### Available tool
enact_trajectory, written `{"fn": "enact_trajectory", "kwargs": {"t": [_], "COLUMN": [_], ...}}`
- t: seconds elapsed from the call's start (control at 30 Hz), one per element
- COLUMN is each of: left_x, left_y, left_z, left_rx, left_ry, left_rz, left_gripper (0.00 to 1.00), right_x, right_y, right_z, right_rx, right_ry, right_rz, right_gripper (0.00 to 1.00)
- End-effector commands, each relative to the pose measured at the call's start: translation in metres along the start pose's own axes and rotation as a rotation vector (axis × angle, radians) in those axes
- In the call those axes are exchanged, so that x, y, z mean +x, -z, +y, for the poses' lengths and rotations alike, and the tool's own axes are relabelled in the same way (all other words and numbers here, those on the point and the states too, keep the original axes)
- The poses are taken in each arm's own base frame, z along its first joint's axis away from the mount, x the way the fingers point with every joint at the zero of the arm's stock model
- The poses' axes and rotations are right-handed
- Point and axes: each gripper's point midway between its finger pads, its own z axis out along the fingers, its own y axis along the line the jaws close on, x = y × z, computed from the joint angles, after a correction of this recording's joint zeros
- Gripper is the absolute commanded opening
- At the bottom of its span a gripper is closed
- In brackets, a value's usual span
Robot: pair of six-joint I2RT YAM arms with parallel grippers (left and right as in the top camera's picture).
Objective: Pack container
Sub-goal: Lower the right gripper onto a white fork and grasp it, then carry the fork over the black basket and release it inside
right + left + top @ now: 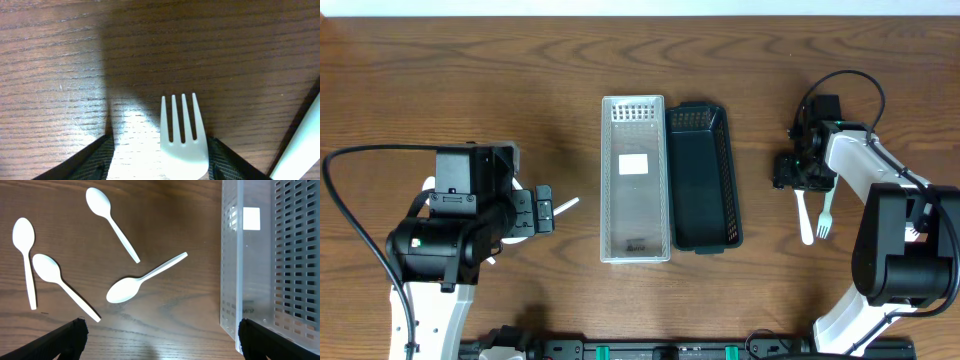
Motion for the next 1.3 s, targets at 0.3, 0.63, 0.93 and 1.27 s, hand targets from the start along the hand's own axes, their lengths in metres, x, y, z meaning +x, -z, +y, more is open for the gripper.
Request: {"fn": "enact_trajectory", "kwargs": {"t": [0.3, 0.63, 0.93, 1.27], "left_x": [-0.0039, -0.0038, -0.0037, -0.0037], "left_y": [0.0025, 0.0025, 0.0025, 0.0025], "left_z": [0.0003, 0.0003, 0.0003, 0.0003], "left_rx": [0.002, 0.002, 0.002, 0.002], "left_ry": [0.011, 0.011, 0.011, 0.011], "left_rz": [-0.01, -0.01, -0.009, -0.009], "left_gripper": [0.98, 0.98, 0.98, 0.98], "right_x": [0.0061, 0.0035, 0.0037, -0.0012], "right_y": [-0.0093, -0.0094, -0.0094, -0.0094], "right_z": [-0.0043, -0.0041, -0.0042, -0.0038], "right_rx": [0.004, 0.003, 0.003, 0.001], "right_ry": [-0.016, -0.016, -0.016, -0.013], "right_rz": [0.034, 0.024, 0.024, 0.004], "right_gripper": [0.45, 0.4, 0.25, 0.15]}}
